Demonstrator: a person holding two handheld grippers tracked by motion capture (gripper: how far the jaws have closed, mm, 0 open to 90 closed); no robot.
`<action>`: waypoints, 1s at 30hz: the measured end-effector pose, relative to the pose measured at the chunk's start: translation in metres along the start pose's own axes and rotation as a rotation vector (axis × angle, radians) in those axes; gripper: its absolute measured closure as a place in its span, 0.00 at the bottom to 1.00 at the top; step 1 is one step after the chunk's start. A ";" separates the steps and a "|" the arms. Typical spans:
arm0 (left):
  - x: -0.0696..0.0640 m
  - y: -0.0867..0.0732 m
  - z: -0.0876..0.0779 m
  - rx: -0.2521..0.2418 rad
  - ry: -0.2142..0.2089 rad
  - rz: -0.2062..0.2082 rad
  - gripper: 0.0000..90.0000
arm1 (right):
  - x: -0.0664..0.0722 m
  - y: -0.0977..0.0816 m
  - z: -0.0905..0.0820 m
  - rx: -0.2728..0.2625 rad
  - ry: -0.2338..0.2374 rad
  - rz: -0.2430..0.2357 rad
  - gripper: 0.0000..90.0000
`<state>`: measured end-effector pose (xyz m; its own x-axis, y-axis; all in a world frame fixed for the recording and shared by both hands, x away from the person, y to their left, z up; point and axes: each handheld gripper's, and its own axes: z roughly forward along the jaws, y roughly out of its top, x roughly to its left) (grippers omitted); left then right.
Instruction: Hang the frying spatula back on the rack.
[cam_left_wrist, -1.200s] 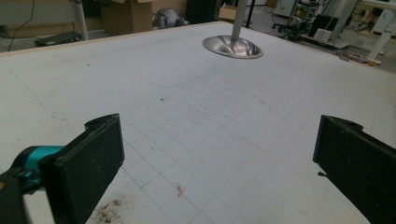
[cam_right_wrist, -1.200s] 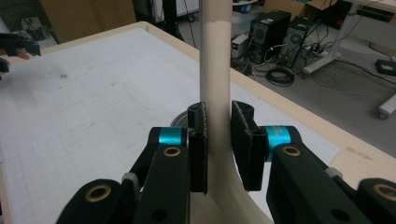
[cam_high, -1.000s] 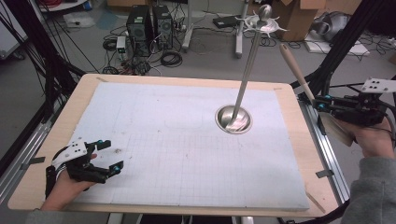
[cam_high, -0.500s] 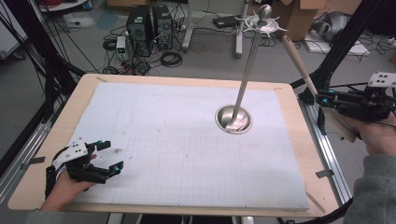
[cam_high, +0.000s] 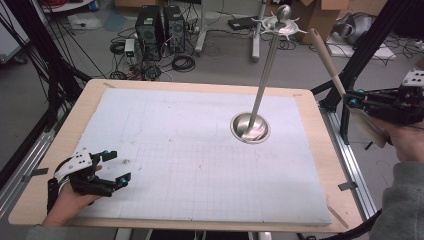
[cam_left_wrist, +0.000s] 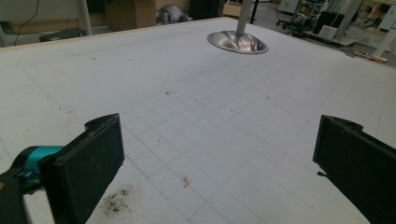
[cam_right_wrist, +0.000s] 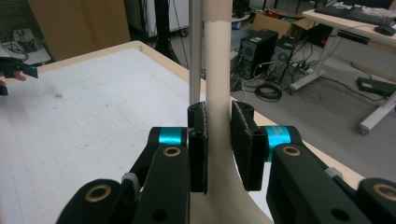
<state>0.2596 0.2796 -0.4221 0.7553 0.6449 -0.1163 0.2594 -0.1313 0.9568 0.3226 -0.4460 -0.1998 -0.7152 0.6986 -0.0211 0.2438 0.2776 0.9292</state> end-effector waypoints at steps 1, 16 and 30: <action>0.000 0.000 0.000 0.004 -0.002 0.000 0.03 | -0.001 0.001 0.000 0.001 -0.005 -0.006 0.86; 0.001 -0.001 -0.002 0.006 0.008 0.001 0.03 | -0.007 0.002 0.006 0.011 -0.004 0.000 0.86; 0.001 -0.003 -0.002 0.020 0.014 0.004 0.03 | -0.008 0.002 0.015 0.012 0.029 -0.003 0.86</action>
<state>0.2589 0.2820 -0.4244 0.7476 0.6551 -0.1089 0.2690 -0.1488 0.9516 0.3384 -0.4417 -0.2035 -0.7345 0.6784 -0.0129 0.2492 0.2873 0.9249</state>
